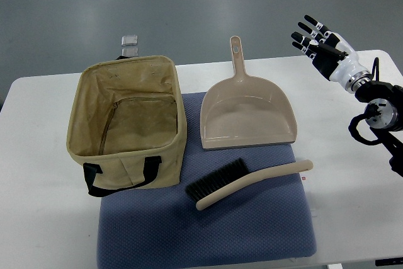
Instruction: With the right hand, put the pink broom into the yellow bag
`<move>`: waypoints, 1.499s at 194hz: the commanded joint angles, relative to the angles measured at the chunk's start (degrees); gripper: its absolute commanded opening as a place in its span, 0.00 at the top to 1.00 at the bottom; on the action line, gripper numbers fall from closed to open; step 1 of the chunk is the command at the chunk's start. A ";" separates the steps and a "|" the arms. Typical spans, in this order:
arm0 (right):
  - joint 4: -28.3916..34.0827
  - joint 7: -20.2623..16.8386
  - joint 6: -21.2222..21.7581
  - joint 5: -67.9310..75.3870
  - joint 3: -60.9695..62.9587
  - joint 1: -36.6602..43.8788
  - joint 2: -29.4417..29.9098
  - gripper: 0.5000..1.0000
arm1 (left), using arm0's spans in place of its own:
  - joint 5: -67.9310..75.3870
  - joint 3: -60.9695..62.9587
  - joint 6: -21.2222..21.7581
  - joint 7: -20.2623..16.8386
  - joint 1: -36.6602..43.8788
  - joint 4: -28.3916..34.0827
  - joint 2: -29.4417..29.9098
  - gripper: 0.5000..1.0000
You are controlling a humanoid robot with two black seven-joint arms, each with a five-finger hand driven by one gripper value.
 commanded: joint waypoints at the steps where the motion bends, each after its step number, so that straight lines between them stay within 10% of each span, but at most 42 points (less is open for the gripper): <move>1: 0.00 0.00 0.60 -0.05 0.22 0.00 -0.21 0.14 | -0.01 -0.01 0.00 -0.01 0.00 -0.17 0.00 0.00; 291: -0.18 0.26 1.56 0.13 0.13 -0.17 -1.18 0.14 | -0.01 -0.01 0.00 -0.01 0.00 -0.08 0.00 0.00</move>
